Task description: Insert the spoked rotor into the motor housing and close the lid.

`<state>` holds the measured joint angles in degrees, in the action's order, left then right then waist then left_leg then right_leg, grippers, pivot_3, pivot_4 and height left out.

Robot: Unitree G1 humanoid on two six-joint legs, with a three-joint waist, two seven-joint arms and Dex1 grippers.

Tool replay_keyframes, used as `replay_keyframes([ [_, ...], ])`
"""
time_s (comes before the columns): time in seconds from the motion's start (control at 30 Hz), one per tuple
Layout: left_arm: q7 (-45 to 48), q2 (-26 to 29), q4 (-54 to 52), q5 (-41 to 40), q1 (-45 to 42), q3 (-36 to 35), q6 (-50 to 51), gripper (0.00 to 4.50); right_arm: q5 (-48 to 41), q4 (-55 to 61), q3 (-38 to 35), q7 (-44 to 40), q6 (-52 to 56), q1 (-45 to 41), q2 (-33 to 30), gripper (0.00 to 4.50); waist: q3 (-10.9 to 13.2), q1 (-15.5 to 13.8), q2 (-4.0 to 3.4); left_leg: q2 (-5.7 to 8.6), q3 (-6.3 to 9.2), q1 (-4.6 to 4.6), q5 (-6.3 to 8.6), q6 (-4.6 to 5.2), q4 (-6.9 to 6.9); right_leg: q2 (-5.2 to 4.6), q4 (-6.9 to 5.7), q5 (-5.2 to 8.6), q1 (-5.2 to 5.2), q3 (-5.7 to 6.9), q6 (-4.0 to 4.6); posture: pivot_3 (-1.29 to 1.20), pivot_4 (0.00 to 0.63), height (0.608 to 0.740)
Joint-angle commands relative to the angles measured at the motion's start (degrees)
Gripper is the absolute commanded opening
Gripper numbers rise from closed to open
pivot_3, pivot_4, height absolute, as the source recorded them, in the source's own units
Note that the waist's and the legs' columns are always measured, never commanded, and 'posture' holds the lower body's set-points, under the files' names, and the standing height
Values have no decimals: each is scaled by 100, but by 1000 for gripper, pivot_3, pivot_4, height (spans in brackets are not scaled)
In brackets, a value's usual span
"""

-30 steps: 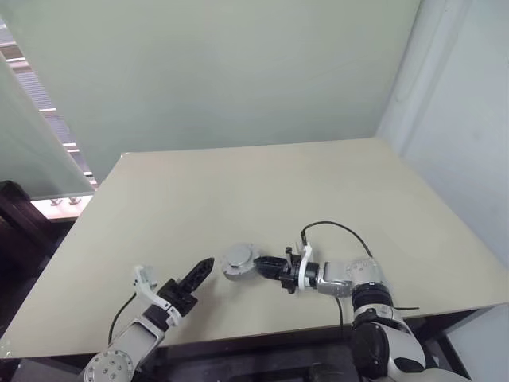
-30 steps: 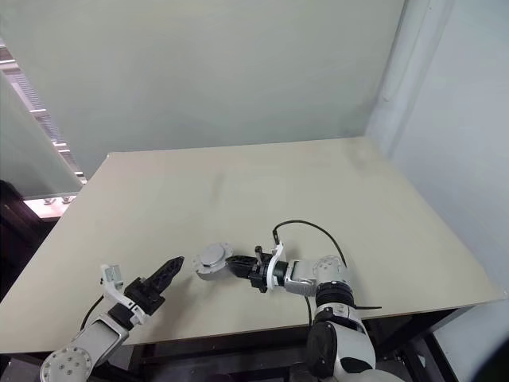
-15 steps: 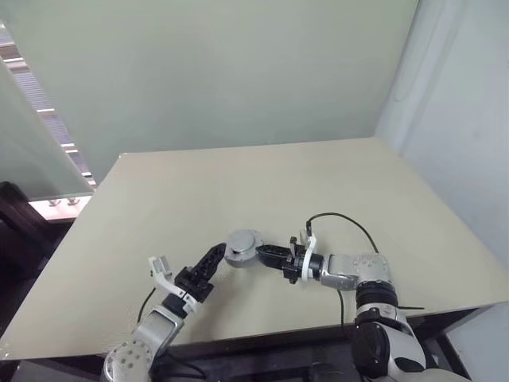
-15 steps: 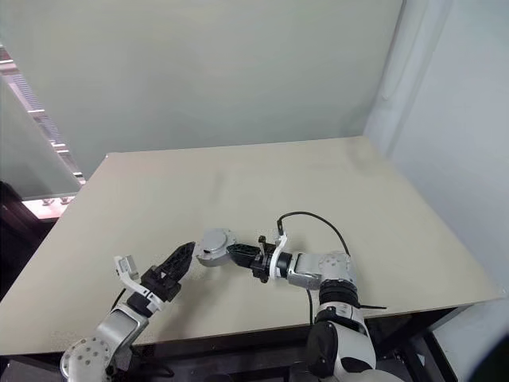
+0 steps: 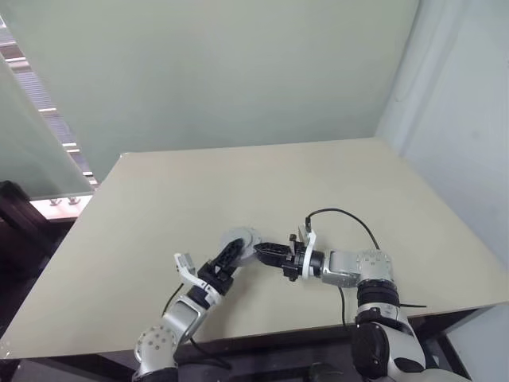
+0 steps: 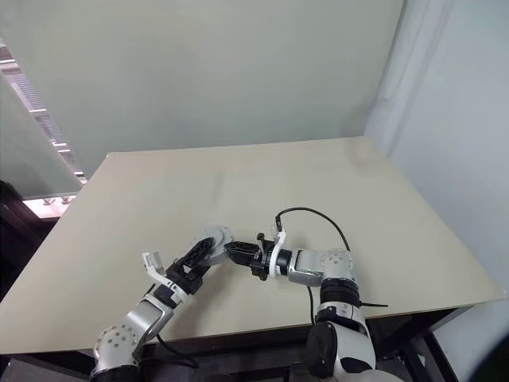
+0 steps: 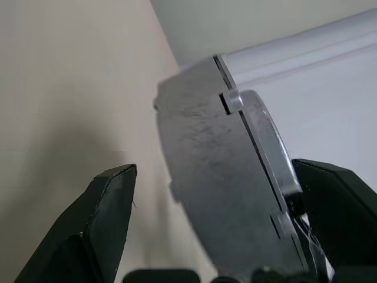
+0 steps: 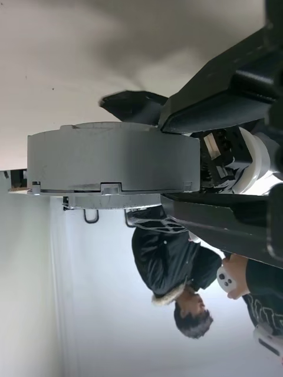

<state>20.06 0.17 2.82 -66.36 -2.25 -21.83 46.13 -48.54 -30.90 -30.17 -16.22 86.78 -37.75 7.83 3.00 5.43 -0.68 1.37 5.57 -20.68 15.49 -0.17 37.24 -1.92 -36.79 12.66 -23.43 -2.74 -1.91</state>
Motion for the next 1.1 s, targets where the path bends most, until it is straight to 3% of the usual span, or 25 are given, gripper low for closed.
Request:
replay_keyframes([
  [0.03,63,-49,7,-148,-148,-28,-28,4500,-417,327,-21,-58,37,-175,588,1218,0,3,0,-1,-1,0,0,1,0,0,0,0,-1,-1,0,0,0,740],
  [0.17,19,-170,67,-246,-174,-102,-36,4500,-449,379,-10,-4,47,-127,580,1218,0,1,0,-1,0,0,0,1,-1,1,0,0,-1,-1,0,0,0,740],
  [0.2,0,-209,88,-292,-182,-139,-47,4325,-456,387,-7,13,44,-116,575,1218,0,1,0,-1,-1,0,0,1,0,1,0,0,-1,-2,0,0,0,740],
  [0.27,-8,-279,127,-396,-198,-208,-57,3918,-465,402,1,46,37,-96,566,1218,0,1,1,0,-2,0,1,1,2,1,0,0,-1,-3,0,0,0,740],
  [0.43,-72,-383,196,-589,-242,-348,-125,2292,-487,424,16,89,23,-65,555,1217,0,0,3,0,-2,-1,1,1,3,1,0,0,-1,-4,0,0,0,740],
  [0.8,-127,-390,207,-653,-236,-302,-222,2152,-207,1023,936,-262,-973,373,388,1217,0,1,4,0,-2,-1,1,2,4,1,0,0,0,-4,0,0,0,740],
  [1.1,-110,-396,216,-617,-283,-302,-391,2048,-317,1303,1344,-664,-1247,522,208,4344,0,1,5,0,-1,0,1,2,5,2,0,0,0,-4,0,0,0,740],
])
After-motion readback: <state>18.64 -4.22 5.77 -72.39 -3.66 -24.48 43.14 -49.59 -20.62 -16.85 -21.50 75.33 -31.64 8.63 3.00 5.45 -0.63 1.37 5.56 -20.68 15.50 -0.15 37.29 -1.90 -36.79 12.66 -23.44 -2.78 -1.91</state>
